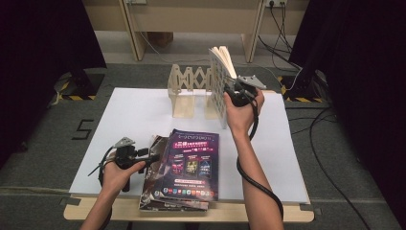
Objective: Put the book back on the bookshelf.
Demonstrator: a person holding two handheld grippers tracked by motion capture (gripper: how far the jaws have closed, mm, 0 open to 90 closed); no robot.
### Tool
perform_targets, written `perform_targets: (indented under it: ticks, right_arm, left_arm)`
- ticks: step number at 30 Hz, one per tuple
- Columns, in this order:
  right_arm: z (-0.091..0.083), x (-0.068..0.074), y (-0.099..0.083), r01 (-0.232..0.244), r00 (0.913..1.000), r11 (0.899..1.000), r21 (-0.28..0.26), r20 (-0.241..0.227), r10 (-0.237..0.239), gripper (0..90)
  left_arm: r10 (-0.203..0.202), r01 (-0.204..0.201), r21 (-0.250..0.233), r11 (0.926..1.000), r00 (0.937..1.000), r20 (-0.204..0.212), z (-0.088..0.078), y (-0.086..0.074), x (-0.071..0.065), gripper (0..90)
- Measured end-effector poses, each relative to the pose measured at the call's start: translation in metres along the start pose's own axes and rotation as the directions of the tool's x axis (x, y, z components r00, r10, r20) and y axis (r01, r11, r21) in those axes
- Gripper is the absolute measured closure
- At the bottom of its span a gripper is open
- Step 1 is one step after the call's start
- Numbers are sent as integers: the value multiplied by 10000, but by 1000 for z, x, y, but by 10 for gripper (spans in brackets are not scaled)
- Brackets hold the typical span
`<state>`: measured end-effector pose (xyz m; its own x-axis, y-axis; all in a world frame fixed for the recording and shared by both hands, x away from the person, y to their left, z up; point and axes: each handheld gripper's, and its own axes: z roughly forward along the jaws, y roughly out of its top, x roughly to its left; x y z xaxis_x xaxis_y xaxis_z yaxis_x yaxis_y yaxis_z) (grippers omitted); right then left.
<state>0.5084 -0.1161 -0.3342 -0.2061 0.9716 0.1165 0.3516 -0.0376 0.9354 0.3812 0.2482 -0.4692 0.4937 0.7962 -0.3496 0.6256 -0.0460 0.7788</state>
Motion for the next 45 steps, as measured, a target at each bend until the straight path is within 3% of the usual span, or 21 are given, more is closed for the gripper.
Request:
perform_targets:
  ticks: [11,17,23,32,43,44,45]
  right_arm:
    - [-22,-8,-13,-370,9984,9986,374,-412,385,510]
    - [-32,-11,-30,-565,9956,9932,1014,-692,637,509]
    - [-35,-15,-56,-685,9912,9801,1861,-989,881,509]
    - [-33,-12,-94,-739,9809,9500,3034,-1500,1242,517]
    - [-28,-1,-126,-611,9673,8949,4421,-1950,1624,529]
    - [-26,0,-130,-613,9648,8828,4658,-1989,1719,529]
    - [-25,1,-133,-652,9638,8785,4733,-1980,1783,529]
  left_arm:
    - [232,-236,171,9996,9994,255,6,2,-13,342]
    - [424,-440,438,9981,9984,375,15,5,-20,363]
    - [294,-325,680,9972,9985,454,27,9,-22,389]
    - [179,-213,1096,9937,9993,319,43,13,-23,410]
    - [60,-59,1373,9905,10000,-6,52,14,-23,443]
    - [49,-50,1386,9903,10000,12,52,14,-23,446]
    - [11,-17,1394,9902,10000,40,53,14,-22,447]
